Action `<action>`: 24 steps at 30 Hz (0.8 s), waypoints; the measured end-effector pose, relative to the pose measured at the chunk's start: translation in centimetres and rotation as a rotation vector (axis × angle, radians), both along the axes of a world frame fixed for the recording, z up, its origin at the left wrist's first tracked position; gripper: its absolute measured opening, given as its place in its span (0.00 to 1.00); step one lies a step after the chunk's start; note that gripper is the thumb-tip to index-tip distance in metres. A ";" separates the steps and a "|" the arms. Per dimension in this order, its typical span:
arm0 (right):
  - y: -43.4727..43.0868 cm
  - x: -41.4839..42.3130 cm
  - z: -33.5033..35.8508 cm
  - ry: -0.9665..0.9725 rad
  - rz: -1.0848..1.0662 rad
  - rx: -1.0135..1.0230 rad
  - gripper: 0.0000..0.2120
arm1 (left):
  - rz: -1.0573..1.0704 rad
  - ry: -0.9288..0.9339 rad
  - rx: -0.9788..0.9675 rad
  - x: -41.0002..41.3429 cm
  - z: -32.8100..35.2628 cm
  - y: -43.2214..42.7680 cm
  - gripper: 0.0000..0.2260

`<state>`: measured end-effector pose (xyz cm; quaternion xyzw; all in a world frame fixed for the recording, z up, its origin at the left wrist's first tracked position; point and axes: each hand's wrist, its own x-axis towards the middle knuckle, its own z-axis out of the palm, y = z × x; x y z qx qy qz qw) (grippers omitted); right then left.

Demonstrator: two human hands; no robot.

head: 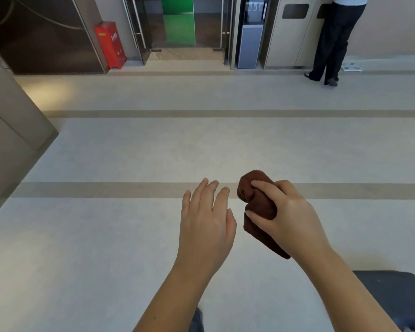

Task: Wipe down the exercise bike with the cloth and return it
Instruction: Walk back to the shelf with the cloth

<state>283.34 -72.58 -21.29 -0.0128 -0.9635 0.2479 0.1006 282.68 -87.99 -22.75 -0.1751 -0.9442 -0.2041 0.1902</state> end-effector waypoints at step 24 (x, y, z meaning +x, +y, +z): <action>4.1 -53.6 0.1 -0.001 -0.112 0.006 0.26 | -0.131 0.018 -0.024 -55.4 0.6 4.7 0.15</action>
